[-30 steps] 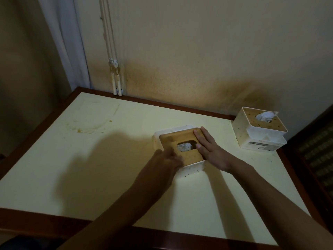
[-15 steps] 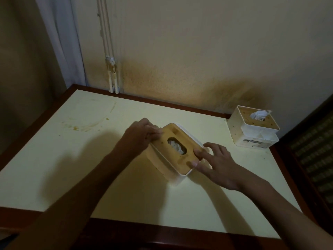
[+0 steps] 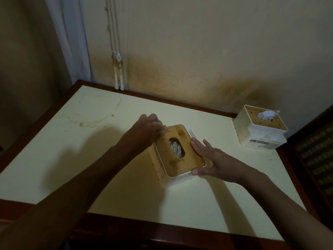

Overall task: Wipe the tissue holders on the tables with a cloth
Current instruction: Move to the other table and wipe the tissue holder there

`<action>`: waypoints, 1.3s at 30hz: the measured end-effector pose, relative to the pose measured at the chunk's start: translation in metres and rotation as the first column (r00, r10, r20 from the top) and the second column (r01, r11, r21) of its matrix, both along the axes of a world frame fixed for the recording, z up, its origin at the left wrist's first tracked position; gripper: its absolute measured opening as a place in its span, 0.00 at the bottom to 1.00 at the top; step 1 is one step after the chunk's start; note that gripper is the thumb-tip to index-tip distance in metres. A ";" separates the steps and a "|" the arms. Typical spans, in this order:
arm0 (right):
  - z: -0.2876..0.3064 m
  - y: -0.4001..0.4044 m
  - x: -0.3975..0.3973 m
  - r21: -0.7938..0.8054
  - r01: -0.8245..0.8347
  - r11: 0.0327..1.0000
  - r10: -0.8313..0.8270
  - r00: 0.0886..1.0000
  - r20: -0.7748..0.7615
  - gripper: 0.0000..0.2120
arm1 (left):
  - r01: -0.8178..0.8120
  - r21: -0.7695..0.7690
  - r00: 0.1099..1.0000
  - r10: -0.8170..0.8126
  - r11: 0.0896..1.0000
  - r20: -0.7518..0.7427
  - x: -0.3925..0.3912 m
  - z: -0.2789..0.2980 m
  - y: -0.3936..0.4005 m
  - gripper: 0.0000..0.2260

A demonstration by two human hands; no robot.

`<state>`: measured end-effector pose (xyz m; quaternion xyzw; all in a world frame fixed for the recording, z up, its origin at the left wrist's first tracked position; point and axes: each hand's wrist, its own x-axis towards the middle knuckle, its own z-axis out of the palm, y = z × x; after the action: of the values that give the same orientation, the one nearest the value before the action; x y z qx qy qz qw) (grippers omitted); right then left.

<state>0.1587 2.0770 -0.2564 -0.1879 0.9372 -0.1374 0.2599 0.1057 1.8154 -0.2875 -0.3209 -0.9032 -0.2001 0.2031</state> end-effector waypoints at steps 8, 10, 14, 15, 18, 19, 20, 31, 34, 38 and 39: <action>0.002 -0.004 0.000 0.026 0.034 0.999 -0.035 0.999 0.013 0.46 | 0.031 -0.093 0.997 -0.038 0.995 -0.069 0.070 0.006 0.029 0.12; 0.003 -0.006 -0.001 0.041 0.028 0.999 -0.028 1.000 0.002 0.46 | 0.090 -0.147 0.996 -0.091 0.985 0.002 0.088 -0.004 0.037 0.07; 0.005 -0.007 -0.001 0.033 0.042 0.999 -0.042 0.999 -0.001 0.46 | 0.103 -0.014 0.994 -0.103 0.995 0.048 0.100 0.001 0.035 0.10; 0.006 -0.008 -0.001 0.025 0.050 0.998 -0.050 0.999 0.001 0.46 | 0.111 0.018 0.993 -0.112 0.994 0.034 0.096 0.004 0.034 0.10; 0.005 -0.012 0.003 0.027 0.073 0.997 -0.073 0.997 -0.017 0.45 | 0.036 0.061 0.999 -0.034 0.998 -0.035 0.072 0.007 0.025 0.12; 0.004 -0.015 0.005 0.029 0.079 0.996 -0.078 0.996 -0.036 0.45 | -0.014 0.079 0.999 0.017 0.997 -0.037 0.063 0.004 0.021 0.12; 0.002 -0.018 0.007 0.029 0.083 0.996 -0.081 0.995 -0.061 0.45 | -0.054 0.109 0.998 0.056 0.993 -0.016 0.053 0.002 0.017 0.11; -0.003 -0.038 0.025 -0.013 0.096 0.995 -0.097 0.977 -0.190 0.39 | -0.100 0.113 0.994 0.094 0.989 0.056 -0.038 -0.004 0.011 0.10; -0.003 -0.031 0.010 -0.079 0.166 0.983 -0.178 0.965 -0.193 0.32 | -0.058 0.057 0.986 0.048 0.997 0.158 -0.059 -0.005 0.018 0.12; -0.011 -0.019 -0.021 -0.045 0.151 0.988 -0.157 0.958 -0.240 0.29 | -0.036 0.065 0.985 0.025 0.997 0.169 -0.052 0.005 0.020 0.13; -0.013 -0.016 -0.028 -0.020 0.152 0.988 -0.152 0.962 -0.228 0.30 | -0.057 0.125 0.989 0.039 0.991 0.142 -0.043 0.007 0.018 0.13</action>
<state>0.1310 2.0615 -0.2696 -0.1304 0.9723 -0.1355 0.1387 0.0628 1.8335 -0.2802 -0.2706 -0.9079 -0.2747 0.1645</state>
